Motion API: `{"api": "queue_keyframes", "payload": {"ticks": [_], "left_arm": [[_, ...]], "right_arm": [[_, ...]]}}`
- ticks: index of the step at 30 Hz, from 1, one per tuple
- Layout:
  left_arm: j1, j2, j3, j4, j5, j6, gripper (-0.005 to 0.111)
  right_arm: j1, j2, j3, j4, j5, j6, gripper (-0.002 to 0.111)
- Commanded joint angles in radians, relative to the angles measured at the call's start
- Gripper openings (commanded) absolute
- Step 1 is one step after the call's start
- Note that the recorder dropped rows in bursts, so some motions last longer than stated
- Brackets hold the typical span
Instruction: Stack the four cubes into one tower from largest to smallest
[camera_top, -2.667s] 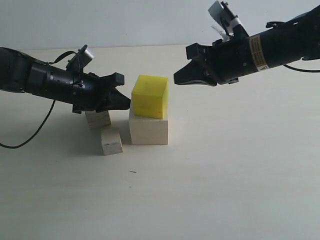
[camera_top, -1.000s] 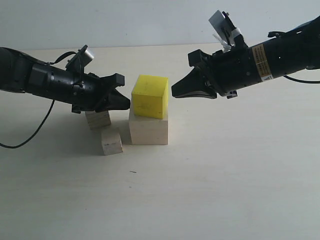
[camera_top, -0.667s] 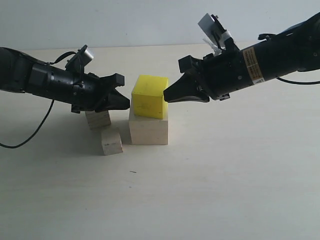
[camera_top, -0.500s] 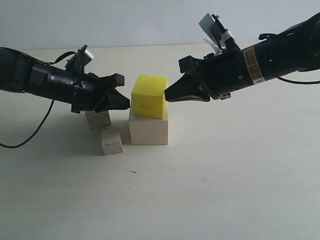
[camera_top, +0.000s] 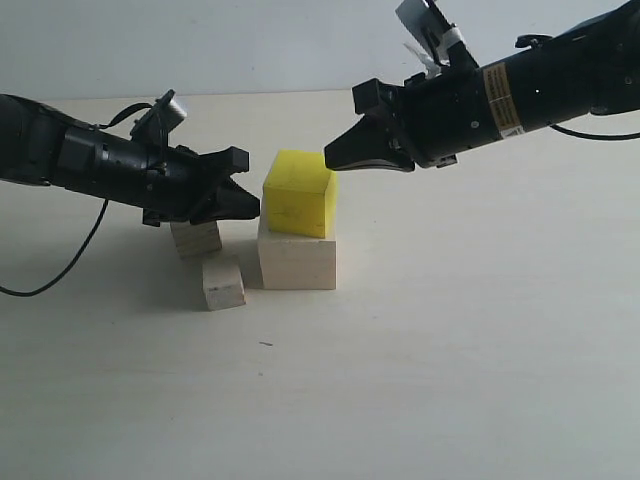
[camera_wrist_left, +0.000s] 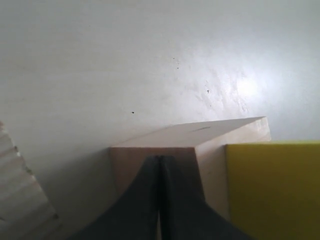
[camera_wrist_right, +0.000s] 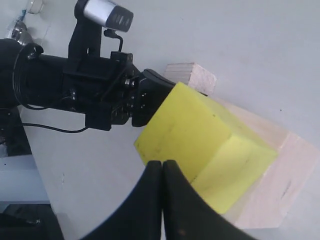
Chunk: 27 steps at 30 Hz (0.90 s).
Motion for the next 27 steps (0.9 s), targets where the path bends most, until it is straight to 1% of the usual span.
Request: {"api": "queue_keyframes", "payload": {"ticks": [1, 7, 13, 27], "left_arm": [[-0.005, -0.008, -0.005, 0.001, 0.002, -0.001, 0.000], [-0.005, -0.008, -0.005, 0.001, 0.002, -0.001, 0.000], [-0.005, -0.008, -0.005, 0.002, -0.004, 0.003, 0.000], [-0.005, -0.008, -0.005, 0.008, -0.004, 0.003, 0.000]], "right_arm": [[0.002, 0.008, -0.007, 0.003, 0.007, -0.001, 0.000], [0.000, 0.009, -0.007, 0.003, 0.044, 0.013, 0.000], [0.000, 0.019, -0.007, 0.003, 0.120, 0.026, 0.000], [0.000, 0.076, -0.013, 0.003, 0.113, 0.033, 0.000]]}}
